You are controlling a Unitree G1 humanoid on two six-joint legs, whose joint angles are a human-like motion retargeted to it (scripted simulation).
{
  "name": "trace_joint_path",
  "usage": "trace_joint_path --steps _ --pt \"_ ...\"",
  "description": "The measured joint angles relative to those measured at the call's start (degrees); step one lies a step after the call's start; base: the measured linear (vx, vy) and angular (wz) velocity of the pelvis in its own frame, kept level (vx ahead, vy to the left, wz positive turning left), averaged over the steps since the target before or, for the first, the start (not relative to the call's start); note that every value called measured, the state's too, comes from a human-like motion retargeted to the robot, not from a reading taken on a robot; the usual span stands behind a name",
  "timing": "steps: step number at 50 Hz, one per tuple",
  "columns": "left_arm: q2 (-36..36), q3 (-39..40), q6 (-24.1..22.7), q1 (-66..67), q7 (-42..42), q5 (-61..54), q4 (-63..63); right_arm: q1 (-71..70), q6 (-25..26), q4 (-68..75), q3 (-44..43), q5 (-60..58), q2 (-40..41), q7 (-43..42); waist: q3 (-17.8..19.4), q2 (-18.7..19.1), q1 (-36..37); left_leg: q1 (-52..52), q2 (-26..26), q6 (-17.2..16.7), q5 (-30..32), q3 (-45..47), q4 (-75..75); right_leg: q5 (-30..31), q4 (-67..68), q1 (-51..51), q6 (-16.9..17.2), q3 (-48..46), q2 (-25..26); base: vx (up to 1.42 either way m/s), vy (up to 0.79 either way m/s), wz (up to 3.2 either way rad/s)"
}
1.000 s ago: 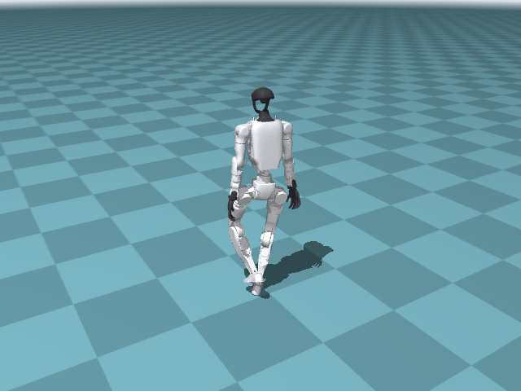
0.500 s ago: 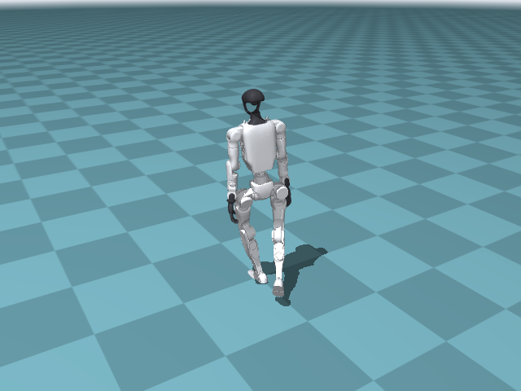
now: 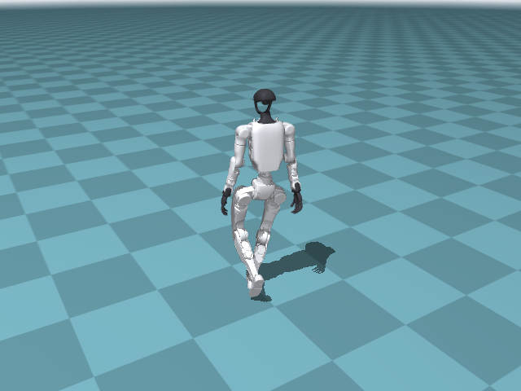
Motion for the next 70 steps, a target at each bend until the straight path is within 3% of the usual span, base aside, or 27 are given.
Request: trace_joint_path --steps 3,5,7,10,12,15,17,18,19,22,26,28,30,32,35,36,40,44,50,52,55,57,58,61,63,65,70 --pt "-1.03 3.84 -0.33 1.69 -4.14 -3.24 5.19 -3.26 -0.08 -0.97 1.2 1.38 0.59 0.46 -0.31 1.3 1.45 -13.66 5.62 0.0 -14.46 -1.41 17.89 -0.45 -3.71 2.41 -0.15 -0.45 1.55 0.34 -0.1 -0.26" --pt "-1.18 5.62 0.6 3.17 -7.72 -3.76 8.24 -5.41 -0.26 -2.49 1.94 0.44 1.3 -0.4 -0.44 1.87 3.21 -20.49 9.04 0.0 -21.12 1.08 22.34 -0.35 -5.71 3.85 0.64 0.69 2.12 0.38 0.3 -0.53" --pt "-0.8 6.71 2.04 4.38 -9.47 -2.89 11.47 -7.42 -1.15 -4.69 3.54 -0.81 2.16 -1.43 -1.15 1.83 4.97 -27.45 9.18 0.0 -25.95 4.79 21.2 0.24 -7.59 4.41 2.53 1.16 1.27 0.39 0.65 -0.46" --pt "-0.3 6.39 3.42 6.44 -9.7 -0.45 15.23 -9.37 -2.99 -8.63 6.59 -3.0 3.36 -1.8 -2.53 0.67 6.54 -35.83 8.98 0.0 -31.15 11.09 12.88 0.55 -9.94 5.01 5.62 1.51 -1.73 0.42 0.62 -0.11" --pt "-0.76 5.37 3.78 7.9 -10.44 2.01 15.67 -10.56 -4.07 -11.08 8.08 -4.89 3.51 -1.36 -3.48 0.19 5.44 -39.29 5.4 -0.59 -32.67 12.98 3.38 0.33 -11.07 5.29 7.75 0.11 -3.98 0.42 0.5 0.49" --pt "-1.39 4.83 3.3 10.01 -12.79 5.88 14.48 -12.27 -5.06 -13.6 10.48 -7.16 3.92 -0.17 -3.86 0.69 5.29 -42.18 -0.32 -6.7 -31.73 6.66 -6.83 -0.09 -11.87 7.16 9.01 0.04 -3.65 0.54 0.22 -0.11" --pt "-1.5 4.45 2.84 10.74 -13.99 7.45 13.67 -12.79 -5.22 -14.17 11.88 -7.45 4.1 0.75 -4.22 0.16 5.75 -41.54 -1.03 -3.97 -30.44 5.4 -7.29 0.23 -11.6 8.49 9.92 -1.0 -3.99 0.62 -0.13 -0.26" --pt "-1.21 4.11 2.82 10.64 -14.21 7.9 13.33 -12.92 -5.24 -14.32 12.18 -7.52 4.3 1.03 -4.75 -0.82 5.47 -40.91 3.78 -0.99 -36.33 8.89 -2.27 0.05 -11.07 8.48 9.1 -1.71 -3.37 0.66 -0.4 -0.14" --pt "-1.04 4.15 2.89 10.42 -14.52 8.43 12.66 -13.04 -5.11 -14.43 12.34 -7.78 4.5 1.27 -4.85 -0.46 5.85 -40.8 5.21 0.0 -37.9 8.26 -0.48 1.13 -10.5 8.68 9.31 -1.55 -2.3 0.65 -0.25 -0.31" --pt "-1.02 2.79 2.74 9.53 -14.83 8.89 10.19 -12.11 -4.98 -13.82 12.72 -7.63 4.03 0.83 -5.13 0.97 6.19 -39.73 3.01 0.0 -37.29 2.14 -0.03 9.21 -7.93 9.02 11.33 -1.91 -0.64 0.63 -0.07 0.06" --pt "-0.94 -1.93 1.53 7.98 -16.56 9.85 3.9 -8.35 -7.88 -11.73 10.07 -5.74 1.91 -4.06 -7.27 2.83 6.43 -34.5 0.69 0.0 -34.88 -1.97 -5.49 27.1 -0.57 6.83 14.92 -3.77 -1.83 0.79 0.12 0.37" --pt "-0.32 -4.08 0.76 8.04 -17.01 10.79 -2.06 -6.05 -9.49 -11.27 8.68 -3.62 1.32 -6.61 -7.9 4.89 7.17 -29.91 0.84 0.0 -33.72 -3.98 -9.84 33.85 7.0 4.44 14.9 -4.53 -2.55 0.77 0.34 -0.2" --pt "1.82 -7.63 1.03 8.49 -14.65 10.52 -8.07 -3.93 -9.72 -11.65 7.58 -1.65 0.39 -6.4 -8.18 7.42 7.67 -25.06 2.0 0.0 -32.66 -5.33 -13.91 37.25 16.76 1.18 12.45 -5.67 -3.9 0.64 0.3 -0.16" --pt "5.51 -11.38 0.95 8.89 -11.2 10.06 -13.02 -1.82 -9.0 -13.36 5.62 -1.71 -0.33 -4.76 -8.63 9.33 7.61 -21.63 2.4 0.0 -31.28 -6.59 -17.14 31.62 27.43 -4.65 11.77 -3.9 -4.17 0.59 0.15 -0.01" --pt "10.14 -14.68 -0.26 8.74 -7.53 10.53 -17.75 0.72 -9.81 -15.94 2.28 -3.66 -0.69 -4.35 -9.27 10.03 5.06 -18.03 1.34 0.0 -29.82 -7.94 -21.17 20.75 37.91 -13.91 15.89 -0.78 -2.72 0.54 -0.02 0.46" --pt "10.77 -15.07 -0.33 8.37 -7.49 10.48 -17.83 1.33 -10.22 -16.07 1.4 -4.44 -1.15 -5.07 -9.44 10.29 3.89 -17.13 1.08 0.0 -30.02 -8.26 -21.96 16.46 39.79 -15.99 15.9 -2.88 -3.88 0.55 -0.08 0.61" --pt "9.54 -13.68 1.45 7.3 -10.71 9.41 -15.25 2.01 -10.55 -10.84 -1.83 -6.37 -4.12 -9.18 -10.15 10.52 0.66 -14.63 -0.85 0.0 -30.56 -9.03 -23.19 8.27 38.77 -22.45 11.13 -8.62 -9.72 0.45 -0.12 0.27" --pt "4.94 -9.04 2.38 6.83 -12.16 6.28 -11.53 2.09 -5.57 -3.21 -4.57 -3.95 -7.49 -6.0 -8.67 9.68 -1.51 -11.92 -3.65 0.0 -32.29 -9.03 -20.46 9.2 25.77 -25.83 3.74 -7.63 -13.44 0.47 -0.14 0.19" --pt "2.18 -7.45 1.32 8.78 -13.54 6.33 -8.41 4.54 -3.07 0.45 -9.56 2.25 -8.27 -2.46 -6.67 7.39 -6.02 -6.39 -5.7 0.0 -38.32 -9.91 -10.95 15.41 4.05 -25.05 0.4 -2.06 -15.18 0.77 -0.28 0.48" --pt "1.98 -7.95 1.51 9.74 -14.08 8.24 -6.41 5.25 -3.42 0.42 -10.55 3.3 -7.39 -1.8 -6.69 6.91 -7.0 -3.62 -4.06 0.0 -40.88 -9.56 -8.24 14.37 -0.56 -22.54 3.28 -2.34 -14.95 0.96 -0.45 0.12" --pt "1.56 -9.0 3.68 10.64 -17.08 14.85 1.08 8.7 -4.32 0.45 -9.9 3.55 -5.88 0.21 -5.31 6.89 -5.23 5.35 -1.36 0.0 -43.92 -8.23 -4.9 14.26 -2.56 -13.87 2.95 -3.67 -13.34 0.98 -0.37 -1.04" --pt "1.99 -10.08 4.51 10.98 -21.42 18.58 3.96 9.78 -4.38 0.45 -8.78 2.33 -5.13 0.71 -4.11 7.51 -3.34 11.94 2.86 0.0 -45.2 -4.75 -2.63 13.89 -0.91 -9.19 -0.8 -4.78 -11.44 1.2 -0.3 -1.62" --pt "2.04 -10.17 4.47 11.16 -22.23 19.35 4.44 9.78 -4.4 0.45 -7.91 1.81 -4.74 0.81 -4.44 7.56 -2.49 13.31 2.96 0.0 -43.96 -3.93 -1.34 10.97 -0.68 -8.2 -2.59 -3.94 -9.15 1.16 -0.26 -1.47" --pt "2.13 -10.87 6.65 11.94 -20.66 22.24 6.38 10.39 -0.78 0.45 -6.19 -1.56 -3.38 3.33 -4.47 11.49 -0.2 13.45 7.32 0.0 -32.9 -6.4 8.15 4.06 9.02 -6.31 -0.47 1.04 -3.06 0.82 -0.07 -1.0" --pt "1.68 -11.87 4.01 12.0 -18.63 20.33 4.78 8.81 -0.04 0.45 -5.78 -2.81 -3.38 2.73 -4.22 12.81 -0.35 9.7 8.21 0.0 -26.6 -8.15 15.07 1.81 8.72 -3.04 -0.48 1.26 -1.23 0.58 0.21 -0.26" --pt "1.56 -12.01 1.91 11.32 -17.9 19.48 2.96 7.03 -1.24 -0.38 -4.89 -1.93 -3.02 1.59 -4.15 13.03 -0.73 5.45 11.66 0.0 -29.35 -7.21 20.35 0.33 5.97 1.04 -0.53 -1.05 -0.63 0.7 0.16 0.4" --pt "1.32 -12.23 3.15 8.32 -13.64 16.78 -0.33 2.67 -4.24 -2.91 -5.01 2.88 -2.0 -1.73 -6.49 12.32 2.74 -9.45 14.33 0.0 -27.73 4.96 14.32 2.99 -1.34 7.27 8.09 -7.16 -2.72 0.59 0.71 1.18"
